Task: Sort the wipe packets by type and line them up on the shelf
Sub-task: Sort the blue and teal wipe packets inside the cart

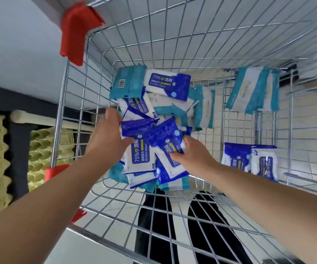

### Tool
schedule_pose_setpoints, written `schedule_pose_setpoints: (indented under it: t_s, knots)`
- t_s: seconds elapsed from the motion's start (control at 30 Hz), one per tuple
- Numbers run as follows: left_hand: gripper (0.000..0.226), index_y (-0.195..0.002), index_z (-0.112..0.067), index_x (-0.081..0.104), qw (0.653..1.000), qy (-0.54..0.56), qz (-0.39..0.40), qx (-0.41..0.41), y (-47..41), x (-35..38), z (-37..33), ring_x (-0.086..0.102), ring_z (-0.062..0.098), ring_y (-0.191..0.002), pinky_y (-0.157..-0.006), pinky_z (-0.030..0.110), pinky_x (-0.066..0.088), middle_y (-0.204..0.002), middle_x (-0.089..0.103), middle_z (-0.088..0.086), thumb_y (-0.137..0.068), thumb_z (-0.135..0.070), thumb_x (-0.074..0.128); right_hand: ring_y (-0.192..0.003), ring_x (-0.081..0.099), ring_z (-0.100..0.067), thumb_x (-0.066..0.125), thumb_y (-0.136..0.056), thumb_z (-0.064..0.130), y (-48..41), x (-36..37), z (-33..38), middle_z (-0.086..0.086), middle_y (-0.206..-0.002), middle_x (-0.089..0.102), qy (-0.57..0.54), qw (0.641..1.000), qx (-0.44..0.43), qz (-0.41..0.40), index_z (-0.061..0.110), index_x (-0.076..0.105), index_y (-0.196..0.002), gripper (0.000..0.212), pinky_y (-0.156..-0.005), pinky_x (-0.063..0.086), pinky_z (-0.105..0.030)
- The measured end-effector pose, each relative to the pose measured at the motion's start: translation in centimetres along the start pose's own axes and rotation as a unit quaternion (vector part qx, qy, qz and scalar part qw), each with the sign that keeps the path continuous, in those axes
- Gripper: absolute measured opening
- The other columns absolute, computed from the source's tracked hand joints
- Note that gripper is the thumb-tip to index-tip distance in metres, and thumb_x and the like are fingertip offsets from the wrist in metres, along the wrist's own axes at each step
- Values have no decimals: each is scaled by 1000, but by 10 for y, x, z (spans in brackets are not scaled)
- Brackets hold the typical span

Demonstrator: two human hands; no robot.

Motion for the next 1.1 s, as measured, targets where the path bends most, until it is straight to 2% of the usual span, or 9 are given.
schedule_pose_setpoints:
  t_s: [0.13,0.23,0.33,0.5,0.6,0.7,0.87,1.0,1.1]
  knots:
    - [55,-103,-28,38,1000,17,1,-20,-2,-1,5,56,14,-89,-70,30,44,-100,55,-6,-72,-24,83,-65,55,-13,69,-84,17,-1,-5,-8,-3,-83,58,-90,995,50,-12,6,50,-104,30,-50,40,-23]
    - [40,-99,-22,52,999,-18,23,-36,-6,1,11,55,15,-86,-59,25,38,-99,57,-1,-73,-32,81,-50,43,-15,62,-87,13,1,-17,-9,-8,-65,53,-103,993,50,-30,-3,58,-85,16,-41,30,-21]
    - [31,-96,-19,56,998,-12,44,-49,-4,1,7,54,14,-83,-53,22,34,-98,58,1,-77,-33,78,-34,36,-2,62,-89,12,4,-33,-11,6,-49,48,-160,984,62,-53,15,55,-67,24,-34,25,-13]
    - [48,-108,-22,45,994,84,36,-66,6,1,-6,52,5,-75,-49,18,36,-94,56,-4,-76,-26,80,-61,53,-12,64,-88,12,7,-38,-7,-5,-78,66,-257,964,49,-41,19,64,-89,7,-53,37,-21]
    - [67,-123,-24,49,990,107,47,-83,11,3,-10,57,8,-82,-57,22,45,-101,59,-5,-68,-35,84,-75,54,-19,65,-85,4,8,-28,-6,-11,-93,68,-271,961,45,-7,17,62,-97,19,-55,37,-25]
    - [35,-96,-23,62,987,115,81,-76,14,12,-13,64,11,-79,-66,29,52,-92,68,-7,-70,-37,82,-66,60,-8,63,-83,-5,8,-18,-6,-4,-84,67,-289,957,40,10,14,59,-102,26,-51,41,-16]
    - [33,-91,-28,58,982,52,177,-50,23,21,-12,64,5,-79,-59,21,44,-85,67,-13,-70,-34,82,-72,51,-20,61,-83,-4,7,-17,-16,-8,-80,61,-272,960,57,5,7,61,-94,15,-63,38,-27]
    - [25,-86,-30,58,985,69,142,-64,28,2,-7,64,5,-73,-54,21,43,-80,66,-14,-73,-36,79,-60,44,-14,61,-84,-2,8,-18,-19,-6,-73,56,-284,956,74,14,10,62,-92,14,-51,30,-22]
    - [22,-89,-26,61,988,86,102,-73,28,-13,-4,66,9,-68,-53,23,47,-80,68,-10,-77,-39,74,-55,56,-7,62,-85,-4,7,-17,-18,2,-68,66,-305,949,72,24,13,64,-86,17,-50,39,-15]
Point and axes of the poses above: each hand's wrist, its own y-axis away from the middle knuckle, its own x-axis out of the palm, z = x × y, the point moved 7 cm from there along -y, towards the middle knuckle
